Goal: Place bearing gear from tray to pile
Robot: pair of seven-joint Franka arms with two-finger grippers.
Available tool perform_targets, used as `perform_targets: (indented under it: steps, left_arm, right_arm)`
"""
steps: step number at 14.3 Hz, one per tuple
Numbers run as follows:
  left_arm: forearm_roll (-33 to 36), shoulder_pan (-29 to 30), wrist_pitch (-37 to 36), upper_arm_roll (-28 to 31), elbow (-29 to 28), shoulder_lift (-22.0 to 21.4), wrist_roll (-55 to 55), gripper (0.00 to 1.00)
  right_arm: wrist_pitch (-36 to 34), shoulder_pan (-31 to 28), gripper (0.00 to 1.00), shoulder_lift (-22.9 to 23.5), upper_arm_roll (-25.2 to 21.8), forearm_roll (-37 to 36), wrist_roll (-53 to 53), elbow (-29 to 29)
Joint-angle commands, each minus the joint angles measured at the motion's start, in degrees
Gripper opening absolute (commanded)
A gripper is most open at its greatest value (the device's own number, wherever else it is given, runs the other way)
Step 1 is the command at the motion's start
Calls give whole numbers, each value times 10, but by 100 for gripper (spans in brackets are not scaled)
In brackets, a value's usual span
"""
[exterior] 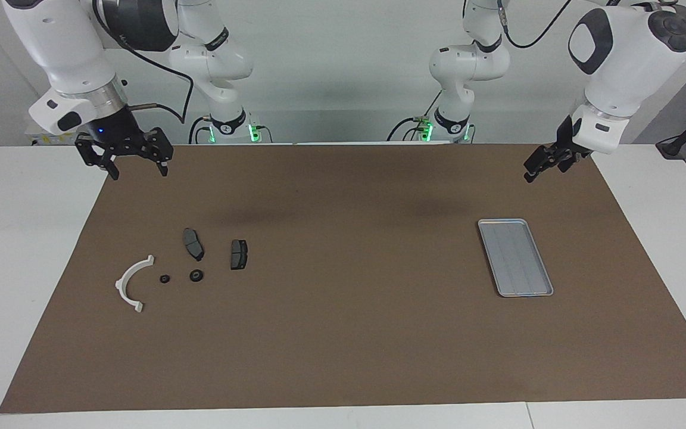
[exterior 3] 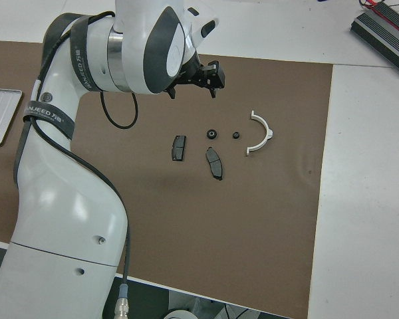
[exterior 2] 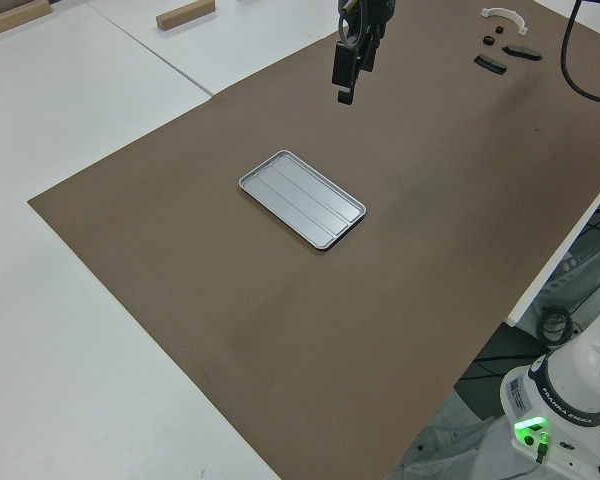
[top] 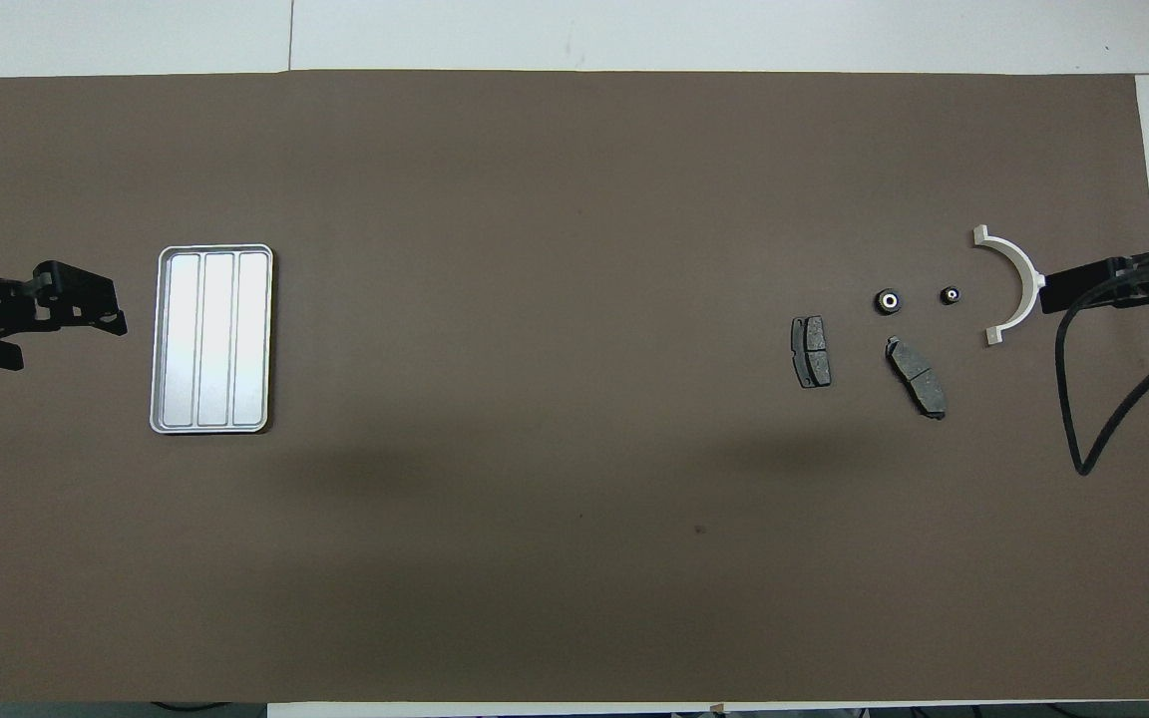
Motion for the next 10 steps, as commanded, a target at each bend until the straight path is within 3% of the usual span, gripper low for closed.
perform_targets:
  steps: [1, 10]
  left_arm:
    - [-8, 2, -4, -3, -14, -21, 1, 100]
    - [-7, 3, 0, -1, -13, -33, 7, 100]
  right_arm:
    - [11, 3, 100, -21, -5, 5, 9, -26]
    - [-10, 1, 100, -15, -6, 7, 13, -14]
